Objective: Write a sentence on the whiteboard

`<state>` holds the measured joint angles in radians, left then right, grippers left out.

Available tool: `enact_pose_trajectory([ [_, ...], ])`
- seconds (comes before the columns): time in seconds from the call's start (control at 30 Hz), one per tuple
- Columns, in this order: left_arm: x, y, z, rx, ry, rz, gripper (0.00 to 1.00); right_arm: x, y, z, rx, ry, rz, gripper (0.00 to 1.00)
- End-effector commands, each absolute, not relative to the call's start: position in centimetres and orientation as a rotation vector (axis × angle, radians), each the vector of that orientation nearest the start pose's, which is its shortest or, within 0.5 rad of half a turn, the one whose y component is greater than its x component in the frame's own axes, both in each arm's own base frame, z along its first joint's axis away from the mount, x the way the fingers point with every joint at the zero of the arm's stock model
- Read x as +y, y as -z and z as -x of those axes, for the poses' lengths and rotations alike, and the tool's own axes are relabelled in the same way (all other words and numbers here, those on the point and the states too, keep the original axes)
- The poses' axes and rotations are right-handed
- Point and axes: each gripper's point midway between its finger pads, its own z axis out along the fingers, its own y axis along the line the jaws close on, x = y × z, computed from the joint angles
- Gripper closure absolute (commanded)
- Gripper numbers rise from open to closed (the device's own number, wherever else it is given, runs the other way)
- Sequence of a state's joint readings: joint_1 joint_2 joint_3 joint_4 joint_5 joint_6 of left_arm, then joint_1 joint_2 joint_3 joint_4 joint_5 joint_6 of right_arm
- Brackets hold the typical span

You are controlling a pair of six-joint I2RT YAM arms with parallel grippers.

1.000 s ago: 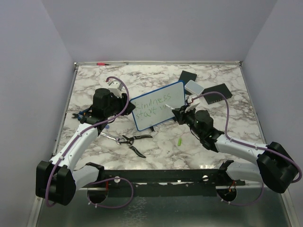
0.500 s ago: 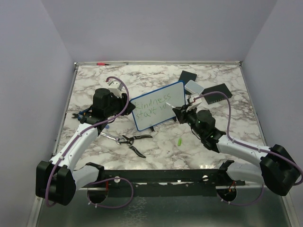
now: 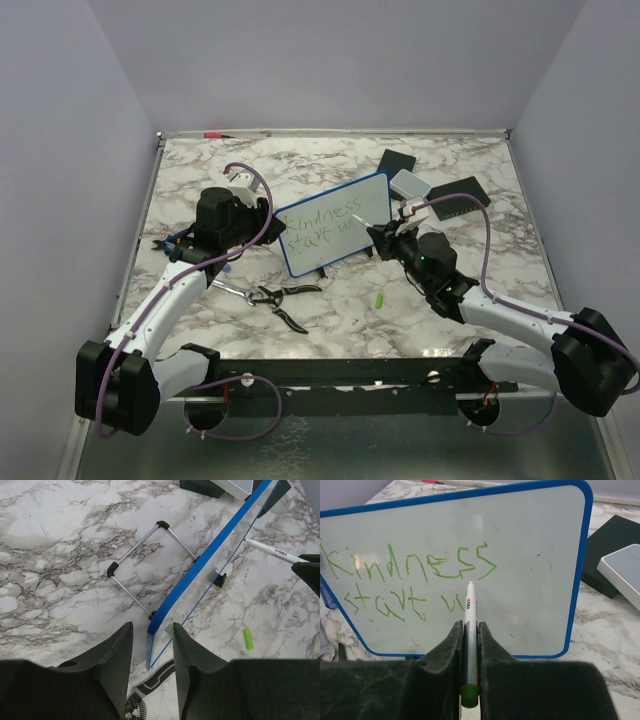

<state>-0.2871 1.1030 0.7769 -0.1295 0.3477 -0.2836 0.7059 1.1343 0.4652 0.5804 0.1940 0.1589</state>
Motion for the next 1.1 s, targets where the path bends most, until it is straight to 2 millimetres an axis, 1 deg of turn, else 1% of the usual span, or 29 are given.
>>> enact_pose_trajectory([
  [0.0,-16.3,-19.2,-31.0,2.035,0.709,-0.233,0.62,22.2,-16.8,-30.9,1.701,-0.459,0.296,0.99],
  [0.33,-16.4,-19.3,-31.0,2.034,0.711,-0.236,0.62,22.4,-15.9,-31.2,1.730,-0.444,0.302,0.99],
  [0.57,-16.4,-19.3,-31.1,2.034,0.710,-0.237,0.62,22.0,-14.9,-31.1,1.761,-0.433,0.289,0.99],
  [0.9,-16.4,-19.3,-31.1,2.035,0.713,-0.238,0.62,21.4,-12.6,-30.2,1.833,-0.437,0.259,0.99],
  [1.07,-16.4,-19.3,-31.1,2.034,0.714,-0.240,0.62,21.3,-11.8,-29.9,1.856,-0.439,0.258,0.99],
])
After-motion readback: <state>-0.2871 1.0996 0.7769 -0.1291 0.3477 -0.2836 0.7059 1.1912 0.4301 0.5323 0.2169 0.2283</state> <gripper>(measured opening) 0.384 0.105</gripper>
